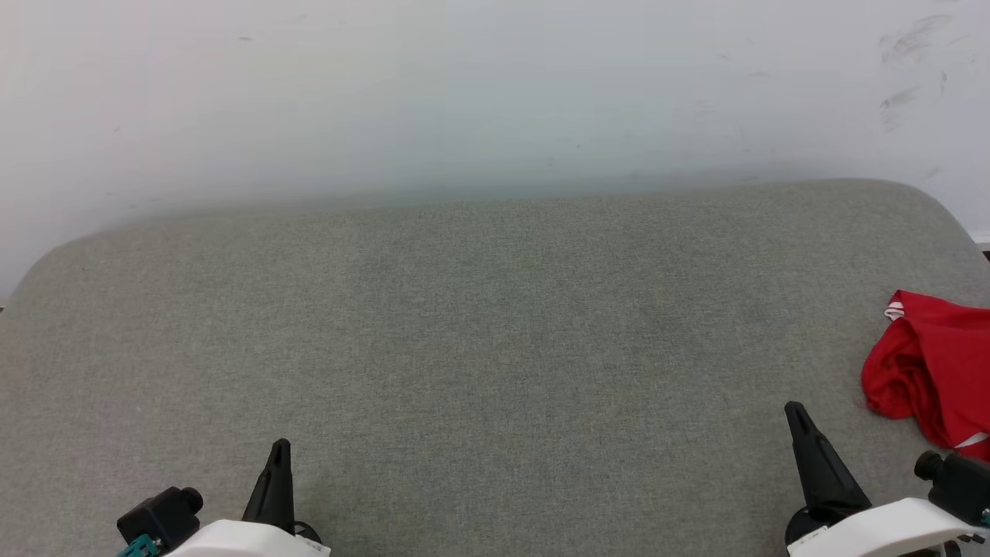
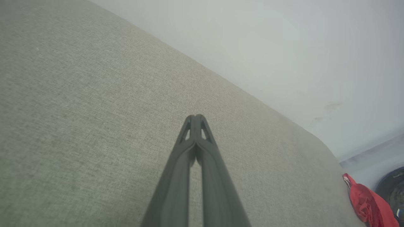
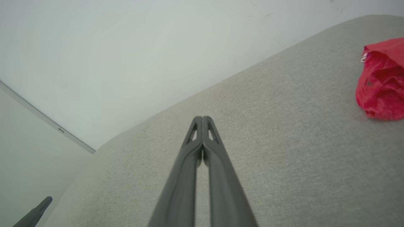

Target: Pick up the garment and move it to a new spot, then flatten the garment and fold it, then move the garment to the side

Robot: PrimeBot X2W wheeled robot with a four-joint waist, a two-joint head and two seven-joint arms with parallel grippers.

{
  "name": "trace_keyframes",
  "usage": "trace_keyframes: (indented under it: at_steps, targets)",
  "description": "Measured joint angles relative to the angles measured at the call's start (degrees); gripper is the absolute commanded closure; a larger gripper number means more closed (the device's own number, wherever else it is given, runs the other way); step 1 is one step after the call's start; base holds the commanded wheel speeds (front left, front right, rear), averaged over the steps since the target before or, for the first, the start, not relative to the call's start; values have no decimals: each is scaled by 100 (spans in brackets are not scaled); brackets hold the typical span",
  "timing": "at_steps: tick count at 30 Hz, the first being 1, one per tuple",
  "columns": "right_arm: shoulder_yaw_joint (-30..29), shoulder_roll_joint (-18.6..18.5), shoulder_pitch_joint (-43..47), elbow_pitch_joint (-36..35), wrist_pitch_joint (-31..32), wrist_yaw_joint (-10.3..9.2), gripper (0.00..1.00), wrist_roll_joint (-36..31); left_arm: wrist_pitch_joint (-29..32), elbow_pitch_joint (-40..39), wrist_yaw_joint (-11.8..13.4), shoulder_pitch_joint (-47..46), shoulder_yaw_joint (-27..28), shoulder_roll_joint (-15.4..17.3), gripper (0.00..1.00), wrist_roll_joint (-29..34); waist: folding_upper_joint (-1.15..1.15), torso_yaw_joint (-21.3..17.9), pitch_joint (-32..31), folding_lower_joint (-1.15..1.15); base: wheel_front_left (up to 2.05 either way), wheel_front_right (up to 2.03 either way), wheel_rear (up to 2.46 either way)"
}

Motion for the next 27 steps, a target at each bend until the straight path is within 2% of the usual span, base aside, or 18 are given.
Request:
trace_keyframes:
  at_steps: [27]
  targets:
    - [-82,-44,-419,493,148,0,100,2175,531,73,-143,-325,221,-64,100,-2014,0,87,36,0,0,0,0]
